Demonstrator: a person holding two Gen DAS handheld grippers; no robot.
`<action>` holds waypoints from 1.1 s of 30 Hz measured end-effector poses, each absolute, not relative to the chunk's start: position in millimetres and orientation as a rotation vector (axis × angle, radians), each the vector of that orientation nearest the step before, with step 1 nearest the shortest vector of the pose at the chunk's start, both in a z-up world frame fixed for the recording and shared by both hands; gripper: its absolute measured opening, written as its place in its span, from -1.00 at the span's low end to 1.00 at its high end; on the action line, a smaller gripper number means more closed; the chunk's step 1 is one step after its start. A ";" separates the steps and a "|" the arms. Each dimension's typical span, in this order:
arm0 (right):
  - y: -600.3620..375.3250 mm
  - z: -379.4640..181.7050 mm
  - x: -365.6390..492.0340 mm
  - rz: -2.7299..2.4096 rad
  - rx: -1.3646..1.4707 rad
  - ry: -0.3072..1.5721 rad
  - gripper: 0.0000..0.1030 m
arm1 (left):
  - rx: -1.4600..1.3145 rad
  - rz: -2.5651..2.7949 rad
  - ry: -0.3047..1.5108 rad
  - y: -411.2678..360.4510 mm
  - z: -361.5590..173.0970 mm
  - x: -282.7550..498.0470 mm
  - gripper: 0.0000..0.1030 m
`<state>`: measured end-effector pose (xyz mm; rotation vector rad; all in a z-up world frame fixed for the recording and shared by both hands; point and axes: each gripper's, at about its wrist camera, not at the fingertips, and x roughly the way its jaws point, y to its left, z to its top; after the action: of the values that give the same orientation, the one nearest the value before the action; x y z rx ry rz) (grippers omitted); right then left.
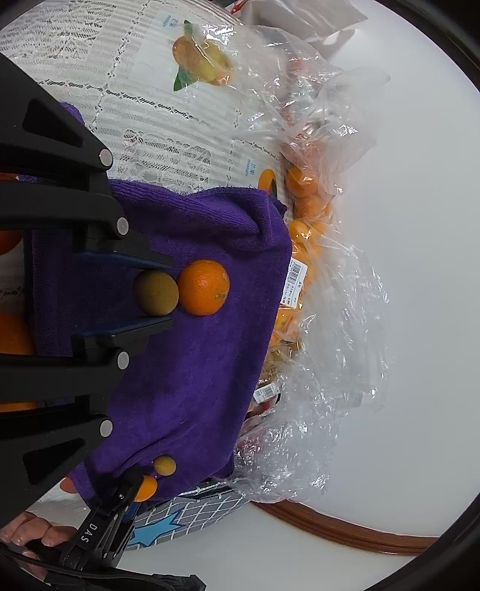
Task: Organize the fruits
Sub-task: 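Open both grippers to release the fruits onto the purple towel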
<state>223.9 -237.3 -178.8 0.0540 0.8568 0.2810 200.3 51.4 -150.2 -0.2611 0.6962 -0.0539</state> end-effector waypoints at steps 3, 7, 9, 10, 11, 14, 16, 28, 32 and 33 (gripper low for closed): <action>-238.1 -178.6 223.8 0.277 0.055 0.857 -0.36 | -0.261 -0.054 0.696 51.3 -150.2 200.1 -0.53; -237.3 -178.3 223.2 0.271 0.049 0.859 -0.36 | -0.261 -0.054 0.696 51.5 -150.3 199.8 -0.53; -237.6 -177.9 223.0 0.269 0.049 0.857 -0.31 | -0.261 -0.053 0.695 51.8 -150.3 199.3 -0.53; -237.4 -177.8 223.5 0.268 0.049 0.857 -0.30 | -0.261 -0.055 0.696 51.5 -150.3 200.0 -0.53; -237.1 -177.6 223.4 0.270 0.049 0.856 -0.29 | -0.261 -0.056 0.696 51.5 -150.2 199.9 -0.53; -236.2 -175.8 221.4 0.259 0.037 0.845 -0.17 | -0.261 -0.055 0.697 51.0 -149.8 199.9 -0.53; -235.9 -173.7 219.5 0.253 0.029 0.830 -0.10 | -0.259 -0.054 0.697 50.8 -149.2 199.4 -0.53; -239.5 -160.3 204.6 0.200 0.007 0.760 -0.02 | -0.300 -0.066 0.659 56.5 -141.8 182.9 -0.52; -245.8 -155.7 190.2 0.151 0.004 0.717 -0.02 | -0.269 -0.064 0.603 51.3 -133.2 169.7 -0.41; -247.8 -155.3 186.7 0.145 0.010 0.718 -0.02 | -0.266 -0.066 0.589 50.3 -131.4 165.8 -0.36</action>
<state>186.7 -247.8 -155.3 0.0104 0.7181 0.1453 165.8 50.3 -131.4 -0.2661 0.5888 -0.0664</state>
